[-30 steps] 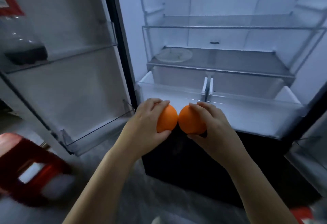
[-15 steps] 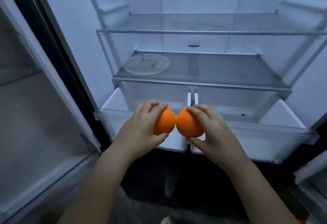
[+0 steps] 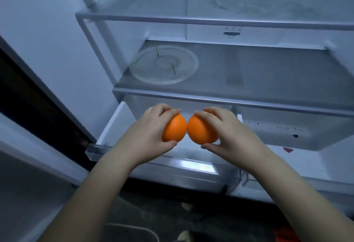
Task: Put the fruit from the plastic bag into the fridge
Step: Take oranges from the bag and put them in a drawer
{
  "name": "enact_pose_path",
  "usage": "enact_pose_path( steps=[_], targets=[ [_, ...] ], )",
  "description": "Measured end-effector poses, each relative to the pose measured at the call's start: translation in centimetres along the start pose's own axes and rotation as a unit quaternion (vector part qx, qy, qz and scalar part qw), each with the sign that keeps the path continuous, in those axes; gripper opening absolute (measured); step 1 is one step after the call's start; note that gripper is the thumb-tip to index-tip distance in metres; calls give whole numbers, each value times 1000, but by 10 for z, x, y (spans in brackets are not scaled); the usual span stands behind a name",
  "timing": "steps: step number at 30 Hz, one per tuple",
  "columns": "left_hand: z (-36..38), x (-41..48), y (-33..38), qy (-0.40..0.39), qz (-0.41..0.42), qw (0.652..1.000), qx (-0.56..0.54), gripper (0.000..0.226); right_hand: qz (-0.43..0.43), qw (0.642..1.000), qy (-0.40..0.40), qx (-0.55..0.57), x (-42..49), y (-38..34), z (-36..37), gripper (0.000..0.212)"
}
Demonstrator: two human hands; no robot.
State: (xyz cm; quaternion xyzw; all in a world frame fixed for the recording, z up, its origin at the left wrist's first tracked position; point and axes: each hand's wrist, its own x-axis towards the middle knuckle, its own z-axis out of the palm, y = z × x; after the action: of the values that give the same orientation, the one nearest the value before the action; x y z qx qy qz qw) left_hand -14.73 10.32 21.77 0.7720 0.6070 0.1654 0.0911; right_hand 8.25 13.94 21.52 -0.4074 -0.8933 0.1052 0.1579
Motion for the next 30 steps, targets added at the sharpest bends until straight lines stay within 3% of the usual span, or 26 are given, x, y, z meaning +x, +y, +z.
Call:
enact_pose_path(
  steps=[9,16,20,24,30],
  targets=[
    [18,28,-34,-120,-39,992,-13,78,-4,988,-143,-53,40,21,19,88],
    [37,60,-54,-264,-97,956,84,77,-8,961,-258,-104,78,27,48,74],
    [54,78,-64,-298,-106,944,97,75,11,935,-322,-146,98,26,75,70],
    [71,78,-77,-308,-111,942,72,75,31,925,-347,-150,106,22,97,72],
    [83,77,-90,-312,-124,941,35,74,20,938,-326,-115,102,22,114,67]
  ],
)
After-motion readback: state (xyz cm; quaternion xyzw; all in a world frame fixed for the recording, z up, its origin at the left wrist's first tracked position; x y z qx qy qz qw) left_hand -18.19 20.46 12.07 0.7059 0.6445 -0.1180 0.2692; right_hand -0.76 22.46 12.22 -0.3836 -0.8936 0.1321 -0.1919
